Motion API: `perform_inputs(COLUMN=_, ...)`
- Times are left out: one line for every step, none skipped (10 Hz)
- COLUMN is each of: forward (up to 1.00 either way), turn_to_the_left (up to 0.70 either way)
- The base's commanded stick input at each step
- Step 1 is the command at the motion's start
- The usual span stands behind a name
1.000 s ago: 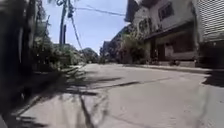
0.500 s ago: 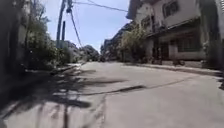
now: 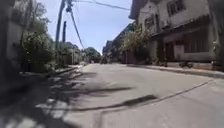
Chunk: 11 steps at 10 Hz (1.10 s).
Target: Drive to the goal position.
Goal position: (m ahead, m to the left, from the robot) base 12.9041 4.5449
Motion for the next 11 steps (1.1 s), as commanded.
perform_inputs(forward=1.00, turn_to_the_left=0.01)
perform_inputs(forward=1.00, turn_to_the_left=0.01)
perform_inputs(forward=1.00, turn_to_the_left=0.01)
perform_inputs(forward=1.00, turn_to_the_left=0.01)
perform_inputs(forward=1.00, turn_to_the_left=0.01)
perform_inputs(forward=1.00, turn_to_the_left=0.01)
perform_inputs(forward=1.00, turn_to_the_left=0.01)
perform_inputs(forward=1.00, turn_to_the_left=0.01)
perform_inputs(forward=1.00, turn_to_the_left=0.01)
perform_inputs(forward=1.00, turn_to_the_left=0.01)
perform_inputs(forward=1.00, turn_to_the_left=0.01)
